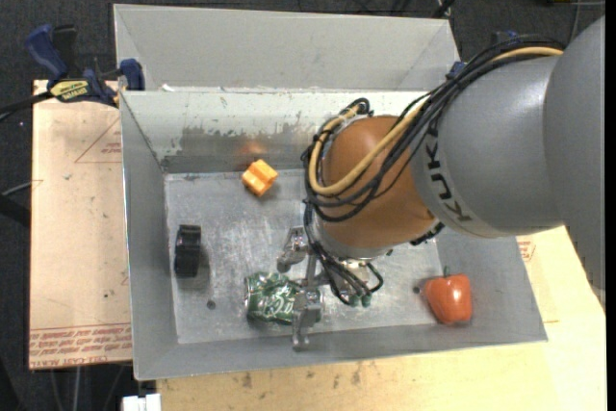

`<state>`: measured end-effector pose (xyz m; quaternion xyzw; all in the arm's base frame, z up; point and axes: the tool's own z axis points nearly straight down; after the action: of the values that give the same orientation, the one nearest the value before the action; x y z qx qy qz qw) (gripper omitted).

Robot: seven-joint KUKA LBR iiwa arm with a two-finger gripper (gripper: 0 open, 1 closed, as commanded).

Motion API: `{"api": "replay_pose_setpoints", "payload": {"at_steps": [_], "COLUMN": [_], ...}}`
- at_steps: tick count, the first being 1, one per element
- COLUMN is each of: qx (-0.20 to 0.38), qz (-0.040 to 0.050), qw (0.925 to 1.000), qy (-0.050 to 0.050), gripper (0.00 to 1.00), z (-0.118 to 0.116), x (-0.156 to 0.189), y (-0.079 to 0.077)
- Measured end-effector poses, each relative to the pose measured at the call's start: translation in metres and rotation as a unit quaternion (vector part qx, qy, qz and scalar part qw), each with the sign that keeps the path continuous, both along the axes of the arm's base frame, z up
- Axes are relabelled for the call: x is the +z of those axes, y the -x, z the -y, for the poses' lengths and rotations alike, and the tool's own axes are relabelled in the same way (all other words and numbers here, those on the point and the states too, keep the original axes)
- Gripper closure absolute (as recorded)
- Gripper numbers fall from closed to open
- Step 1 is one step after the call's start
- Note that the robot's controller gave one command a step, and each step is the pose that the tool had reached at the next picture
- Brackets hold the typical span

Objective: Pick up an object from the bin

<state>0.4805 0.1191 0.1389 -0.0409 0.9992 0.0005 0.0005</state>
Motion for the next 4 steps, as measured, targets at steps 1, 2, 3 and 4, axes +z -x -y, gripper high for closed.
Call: {"api": "replay_pose_setpoints", "payload": {"at_steps": [1,2,3,4], "qx": [-0.005,-0.016,-0.016,-0.017], "qz": [0.0083,0.0118,0.0119,0.0104], "qw": [1.0,0.9998,0.9998,0.9998], "qy": [-0.002,-0.001,-0.001,-0.001], "gripper": [0.0,1.0,1.0,1.0], "z": [-0.0032,-0.0099,-0.0099,-0.0098], "x": [-0.0651,-0.0615,-0.0615,-0.0587], "y": [-0.0057,-0.0109,-0.0109,-0.0101]}}
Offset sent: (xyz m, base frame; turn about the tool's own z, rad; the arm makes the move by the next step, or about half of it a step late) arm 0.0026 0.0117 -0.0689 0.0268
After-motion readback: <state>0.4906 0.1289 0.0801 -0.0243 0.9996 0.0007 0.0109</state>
